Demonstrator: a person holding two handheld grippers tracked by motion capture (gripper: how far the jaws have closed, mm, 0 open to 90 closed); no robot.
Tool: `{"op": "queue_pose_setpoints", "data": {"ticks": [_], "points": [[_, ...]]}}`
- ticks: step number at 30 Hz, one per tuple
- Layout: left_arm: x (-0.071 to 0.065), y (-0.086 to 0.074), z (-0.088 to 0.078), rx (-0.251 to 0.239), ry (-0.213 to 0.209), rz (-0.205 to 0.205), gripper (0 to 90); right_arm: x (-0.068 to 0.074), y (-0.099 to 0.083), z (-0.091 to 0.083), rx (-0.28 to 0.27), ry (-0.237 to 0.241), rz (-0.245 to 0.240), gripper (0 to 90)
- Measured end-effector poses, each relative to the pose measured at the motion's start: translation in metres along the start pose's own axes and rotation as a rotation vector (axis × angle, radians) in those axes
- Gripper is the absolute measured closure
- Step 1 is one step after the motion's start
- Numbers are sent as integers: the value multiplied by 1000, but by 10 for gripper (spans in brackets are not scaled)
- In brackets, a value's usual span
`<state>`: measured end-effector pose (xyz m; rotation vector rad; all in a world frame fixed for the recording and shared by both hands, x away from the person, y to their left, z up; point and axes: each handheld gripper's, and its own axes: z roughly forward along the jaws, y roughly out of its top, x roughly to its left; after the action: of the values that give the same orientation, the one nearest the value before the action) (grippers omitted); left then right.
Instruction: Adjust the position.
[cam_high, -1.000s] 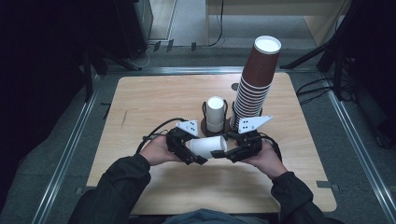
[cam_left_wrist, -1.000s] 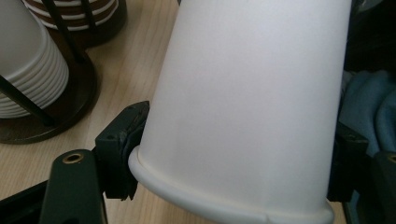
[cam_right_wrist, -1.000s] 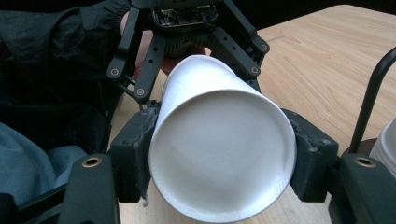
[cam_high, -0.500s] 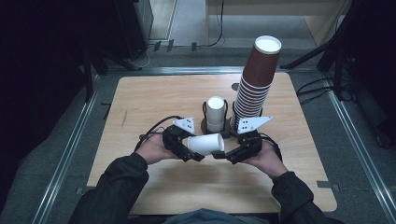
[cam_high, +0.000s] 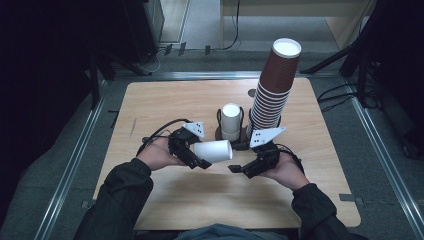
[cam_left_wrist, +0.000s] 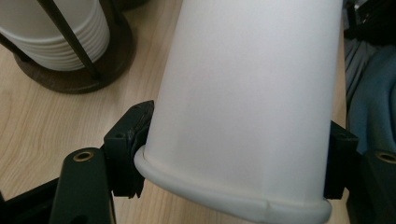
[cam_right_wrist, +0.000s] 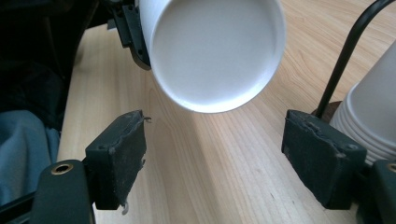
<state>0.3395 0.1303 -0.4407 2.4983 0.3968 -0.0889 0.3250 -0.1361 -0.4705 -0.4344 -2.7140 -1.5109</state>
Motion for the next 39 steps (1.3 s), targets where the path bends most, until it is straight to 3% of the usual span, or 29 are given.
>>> {"op": "queue_pose_setpoints", "data": {"ticks": [5,21,39], "points": [[-1,2,8,99,22,15,284,1,0,1,16,-9,-7,223],[-2,10,32,244,23,29,283,3,0,10,54,-18,-41,228],[-8,14,52,313,-19,50,277,9,0,22,117,6,-73,245]]}}
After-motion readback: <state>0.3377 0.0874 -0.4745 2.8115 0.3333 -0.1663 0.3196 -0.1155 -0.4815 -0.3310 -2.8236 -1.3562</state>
